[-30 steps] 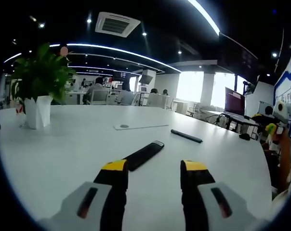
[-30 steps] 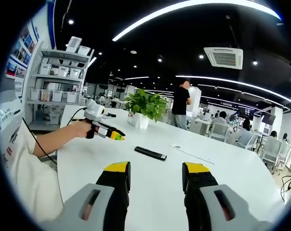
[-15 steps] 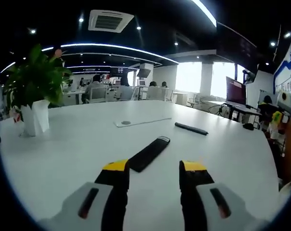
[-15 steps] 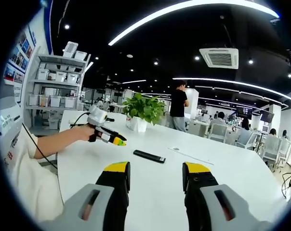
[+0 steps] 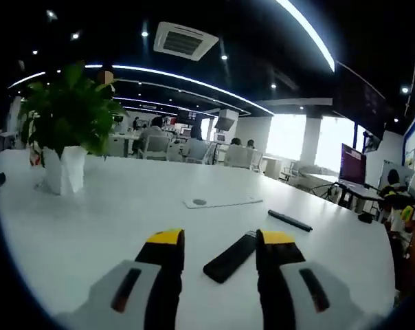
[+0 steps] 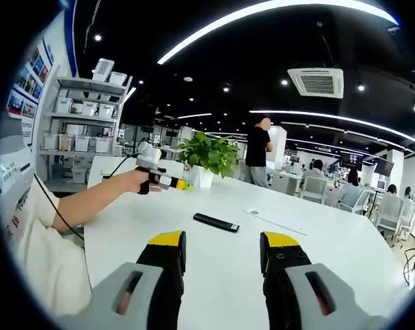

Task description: Pflip the remote and laser pointer to the front side, press the buttons, and align them neatly on the table

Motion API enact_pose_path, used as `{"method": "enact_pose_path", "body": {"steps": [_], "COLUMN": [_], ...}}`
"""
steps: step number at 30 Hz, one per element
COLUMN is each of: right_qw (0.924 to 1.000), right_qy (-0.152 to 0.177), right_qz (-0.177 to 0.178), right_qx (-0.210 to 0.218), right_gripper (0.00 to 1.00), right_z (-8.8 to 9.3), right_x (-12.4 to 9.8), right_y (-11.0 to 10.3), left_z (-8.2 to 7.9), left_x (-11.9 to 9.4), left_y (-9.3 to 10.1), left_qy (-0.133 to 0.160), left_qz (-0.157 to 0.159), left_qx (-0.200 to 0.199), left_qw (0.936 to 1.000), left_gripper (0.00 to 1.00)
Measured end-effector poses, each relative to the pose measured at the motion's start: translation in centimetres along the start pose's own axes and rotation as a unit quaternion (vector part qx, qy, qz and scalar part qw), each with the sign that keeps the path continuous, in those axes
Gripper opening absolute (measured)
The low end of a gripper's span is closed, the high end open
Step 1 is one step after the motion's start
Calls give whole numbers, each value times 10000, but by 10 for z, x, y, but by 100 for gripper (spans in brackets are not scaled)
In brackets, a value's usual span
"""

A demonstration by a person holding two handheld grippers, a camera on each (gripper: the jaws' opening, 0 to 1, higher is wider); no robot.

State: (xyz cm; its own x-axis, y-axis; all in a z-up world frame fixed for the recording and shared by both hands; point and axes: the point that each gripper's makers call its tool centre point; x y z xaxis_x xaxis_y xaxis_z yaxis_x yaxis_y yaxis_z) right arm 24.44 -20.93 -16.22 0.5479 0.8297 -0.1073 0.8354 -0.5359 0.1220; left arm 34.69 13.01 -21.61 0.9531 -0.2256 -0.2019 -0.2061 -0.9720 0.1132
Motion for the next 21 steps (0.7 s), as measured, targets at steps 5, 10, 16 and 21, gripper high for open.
{"method": "enact_pose_path", "body": {"steps": [5, 10, 16, 21], "right_qw": [10000, 10000, 10000, 10000], "right_qy": [17, 2, -25, -20], "right_qz": [-2, 28, -18, -51], "right_qx": [81, 95, 78, 49], "right_gripper": [46, 46, 46, 46], "right_z": [3, 4, 5, 5], "right_x": [0, -1, 1, 0], "right_y": [6, 7, 5, 4], "left_z": [-10, -3, 10, 21], "left_x": [9, 19, 27, 27], "left_y": [5, 13, 18, 18], "left_qy": [-368, -476, -351, -436], "left_qz": [350, 631, 545, 576], "left_qx": [714, 923, 1129, 1035], "left_qw": [9961, 9926, 9915, 9920], "left_gripper": [33, 40, 40, 41]}}
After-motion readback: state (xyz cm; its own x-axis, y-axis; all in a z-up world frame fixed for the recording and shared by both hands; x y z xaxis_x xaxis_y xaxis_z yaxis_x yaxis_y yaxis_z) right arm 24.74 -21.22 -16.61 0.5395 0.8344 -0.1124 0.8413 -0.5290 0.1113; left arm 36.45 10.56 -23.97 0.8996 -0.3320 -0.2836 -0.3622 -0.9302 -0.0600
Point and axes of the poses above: the point that each gripper's makers call its tool centre point, and the gripper's own axes: x roughly forward along the fingers, y roughly to its right, z roughly out of its underside, and after that the axes turned 4 degrees about x, right-handed
